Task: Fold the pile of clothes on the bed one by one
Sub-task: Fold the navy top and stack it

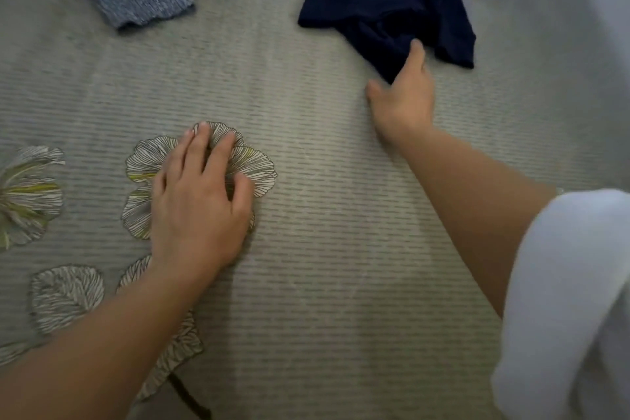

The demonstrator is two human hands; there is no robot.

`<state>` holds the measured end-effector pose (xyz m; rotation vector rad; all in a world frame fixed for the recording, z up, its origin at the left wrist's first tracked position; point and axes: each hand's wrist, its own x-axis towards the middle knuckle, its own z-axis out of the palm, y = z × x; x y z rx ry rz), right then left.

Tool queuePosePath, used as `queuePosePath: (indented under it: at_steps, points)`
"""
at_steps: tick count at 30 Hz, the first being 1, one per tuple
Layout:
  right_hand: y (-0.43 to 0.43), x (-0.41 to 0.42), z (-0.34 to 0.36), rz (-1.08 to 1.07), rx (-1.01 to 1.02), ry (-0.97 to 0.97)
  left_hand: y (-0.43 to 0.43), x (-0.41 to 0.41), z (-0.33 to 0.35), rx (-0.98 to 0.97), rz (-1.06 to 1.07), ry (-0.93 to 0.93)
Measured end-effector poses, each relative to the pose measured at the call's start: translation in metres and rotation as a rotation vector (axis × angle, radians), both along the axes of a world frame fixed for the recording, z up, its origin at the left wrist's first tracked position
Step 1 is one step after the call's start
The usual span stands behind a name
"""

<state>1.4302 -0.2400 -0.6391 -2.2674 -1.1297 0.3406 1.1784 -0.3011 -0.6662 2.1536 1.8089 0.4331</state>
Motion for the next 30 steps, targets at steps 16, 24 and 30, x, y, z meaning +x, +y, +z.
queuePosePath:
  at_steps: [16,24,30]
  points:
    - [-0.067,-0.009,0.009,0.521,-0.254,-0.181,0.009,-0.003,-0.006,0.030,-0.016,0.007]
    - [-0.180,-0.060,0.031,0.596,-0.300,0.054,-0.072,-0.036,-0.007,0.027,-0.226,-0.032]
    - [-0.279,-0.108,0.071,0.695,-0.569,0.307,-0.164,-0.061,0.019,-0.160,-0.337,-0.031]
